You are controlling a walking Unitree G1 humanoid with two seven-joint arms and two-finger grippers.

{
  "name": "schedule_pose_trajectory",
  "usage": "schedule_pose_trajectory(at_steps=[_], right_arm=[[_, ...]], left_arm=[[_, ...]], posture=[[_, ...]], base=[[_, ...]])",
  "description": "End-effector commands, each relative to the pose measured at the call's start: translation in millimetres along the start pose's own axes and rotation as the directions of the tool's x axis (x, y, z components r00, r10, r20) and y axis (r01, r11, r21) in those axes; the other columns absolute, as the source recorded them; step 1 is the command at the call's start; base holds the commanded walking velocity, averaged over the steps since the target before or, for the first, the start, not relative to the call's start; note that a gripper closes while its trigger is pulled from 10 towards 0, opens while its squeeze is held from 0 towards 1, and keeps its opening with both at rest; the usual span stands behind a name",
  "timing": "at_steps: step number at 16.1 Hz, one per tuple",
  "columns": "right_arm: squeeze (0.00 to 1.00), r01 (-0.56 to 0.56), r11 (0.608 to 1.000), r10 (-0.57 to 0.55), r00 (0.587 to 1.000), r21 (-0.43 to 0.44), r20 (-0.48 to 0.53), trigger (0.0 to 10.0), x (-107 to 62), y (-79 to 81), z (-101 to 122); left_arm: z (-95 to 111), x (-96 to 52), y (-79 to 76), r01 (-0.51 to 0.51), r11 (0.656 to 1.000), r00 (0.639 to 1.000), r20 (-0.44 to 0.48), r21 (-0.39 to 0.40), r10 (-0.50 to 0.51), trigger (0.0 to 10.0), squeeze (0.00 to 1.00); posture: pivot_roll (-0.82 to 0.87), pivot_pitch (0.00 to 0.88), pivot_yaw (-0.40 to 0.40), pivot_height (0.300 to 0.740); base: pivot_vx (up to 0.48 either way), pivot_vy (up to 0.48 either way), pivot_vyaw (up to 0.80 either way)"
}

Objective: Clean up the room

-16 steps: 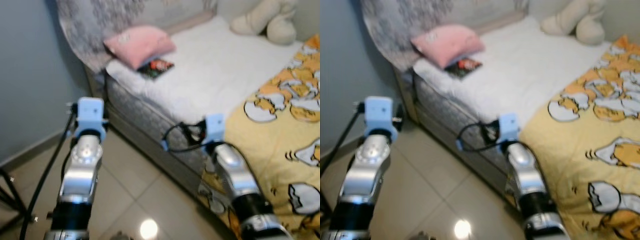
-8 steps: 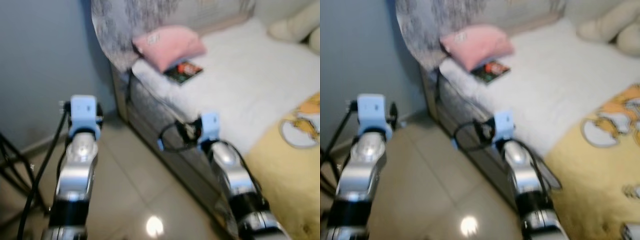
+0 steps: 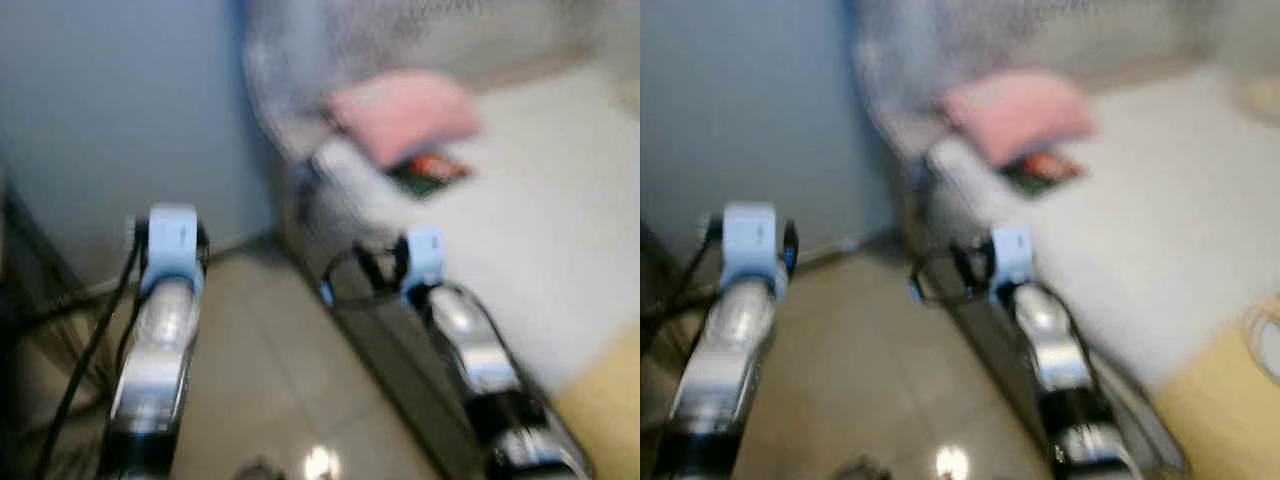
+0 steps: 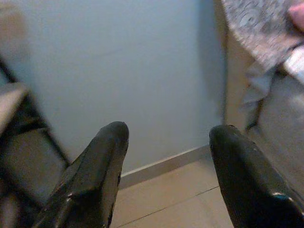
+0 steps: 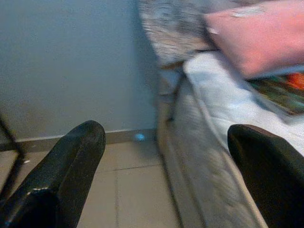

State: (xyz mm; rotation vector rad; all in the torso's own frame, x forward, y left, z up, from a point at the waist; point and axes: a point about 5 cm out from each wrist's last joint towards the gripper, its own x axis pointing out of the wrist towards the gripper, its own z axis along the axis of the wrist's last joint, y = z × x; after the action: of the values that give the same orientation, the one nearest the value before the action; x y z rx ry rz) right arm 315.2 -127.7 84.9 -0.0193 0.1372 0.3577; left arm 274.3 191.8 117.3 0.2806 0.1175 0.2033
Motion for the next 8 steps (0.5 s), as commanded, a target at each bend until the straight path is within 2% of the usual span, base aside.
schedule_pose_trajectory(at_steps=[1, 3, 4, 6, 7, 8], right_arm=[[0.00, 0.020, 1.000, -0.020, 1.000, -0.014, -0.001, 10.0, -13.0, -16.1, 1], [0.00, 0.007, 0.999, -0.009, 0.999, -0.041, -0.038, 10.0, -50.5, -34.8, -10], [0.00, 0.016, 0.999, -0.019, 0.998, -0.040, -0.066, 10.0, -62.4, -40.4, -17], [0.00, 0.029, 0.999, -0.031, 0.996, -0.031, -0.083, 10.0, -59.6, -38.3, -22], [0.00, 0.029, 0.999, -0.031, 0.996, -0.031, -0.083, 10.0, -59.6, -38.3, -22], [0.00, 0.028, 0.999, -0.031, 0.996, -0.037, -0.086, 10.0, -49.6, -31.1, -17]], left_arm=[[8, -12.7, -2.2, 0.065, 0.998, 0.995, 0.071, 0.008, -0.065, 10.0, 0.00], [1, -47.7, 11.9, 0.148, 0.985, 0.984, 0.111, -0.089, -0.138, 10.0, 0.00], [6, -54.4, 10.0, 0.163, 0.980, 0.979, 0.137, -0.110, -0.148, 10.0, 0.00], [17, -39.0, -0.8, 0.147, 0.978, 0.981, 0.149, -0.147, -0.125, 10.0, 0.00], [17, -39.0, -0.8, 0.147, 0.978, 0.981, 0.149, -0.147, -0.125, 10.0, 0.00], [19, -30.2, -3.4, 0.154, 0.977, 0.981, 0.142, -0.147, -0.133, 10.0, 0.00]], posture=[[-0.03, 0.000, -0.019, 0.732], [-0.01, 0.000, -0.033, 0.732], [-0.02, 0.000, -0.034, 0.732], [-0.03, 0.000, -0.040, 0.732], [-0.03, 0.000, -0.040, 0.732], [-0.03, 0.000, -0.034, 0.732]], base=[[0.000, 0.000, 0.56], [0.000, 0.000, 0.56], [0.000, 0.000, 0.56], [0.000, 0.000, 0.56], [0.000, 0.000, 0.56], [0.480, 0.000, 0.43]])
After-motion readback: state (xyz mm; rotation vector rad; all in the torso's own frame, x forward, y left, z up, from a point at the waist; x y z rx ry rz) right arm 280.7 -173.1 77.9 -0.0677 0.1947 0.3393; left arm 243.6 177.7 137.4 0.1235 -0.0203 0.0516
